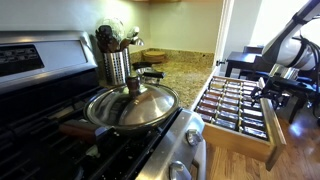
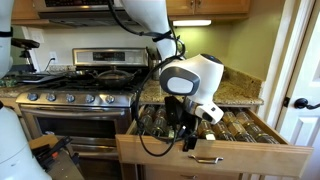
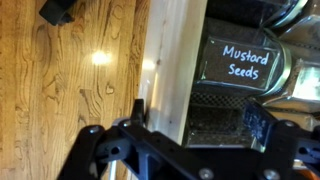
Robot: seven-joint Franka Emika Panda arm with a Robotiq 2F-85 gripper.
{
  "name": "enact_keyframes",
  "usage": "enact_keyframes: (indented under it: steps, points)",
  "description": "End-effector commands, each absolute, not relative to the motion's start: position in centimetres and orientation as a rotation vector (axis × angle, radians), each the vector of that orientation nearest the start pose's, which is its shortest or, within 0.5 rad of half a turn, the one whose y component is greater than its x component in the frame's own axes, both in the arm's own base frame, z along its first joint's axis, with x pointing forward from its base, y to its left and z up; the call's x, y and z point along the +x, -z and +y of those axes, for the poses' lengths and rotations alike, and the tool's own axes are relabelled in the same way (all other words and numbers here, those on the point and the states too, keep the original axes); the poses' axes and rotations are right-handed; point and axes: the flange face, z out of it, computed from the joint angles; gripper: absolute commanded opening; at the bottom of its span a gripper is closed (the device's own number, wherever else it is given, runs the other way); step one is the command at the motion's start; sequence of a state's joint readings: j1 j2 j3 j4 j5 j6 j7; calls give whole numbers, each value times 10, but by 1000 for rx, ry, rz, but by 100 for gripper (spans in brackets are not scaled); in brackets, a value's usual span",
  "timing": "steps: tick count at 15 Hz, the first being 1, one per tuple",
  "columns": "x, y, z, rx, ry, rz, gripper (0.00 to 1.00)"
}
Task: Close the open drawer
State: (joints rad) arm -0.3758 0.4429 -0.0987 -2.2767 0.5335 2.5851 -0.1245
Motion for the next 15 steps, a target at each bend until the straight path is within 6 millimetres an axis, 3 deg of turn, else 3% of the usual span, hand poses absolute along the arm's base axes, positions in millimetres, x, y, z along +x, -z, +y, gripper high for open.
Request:
enact_keyframes:
  steps: [1, 5, 11, 15]
  points:
    - [470, -185, -220, -2637, 23, 1043, 100]
    - [492, -207, -197, -2625, 30, 986, 100]
    - [527, -258, -164, -2608, 32, 887, 100]
    - [513, -277, -162, -2637, -17, 878, 100]
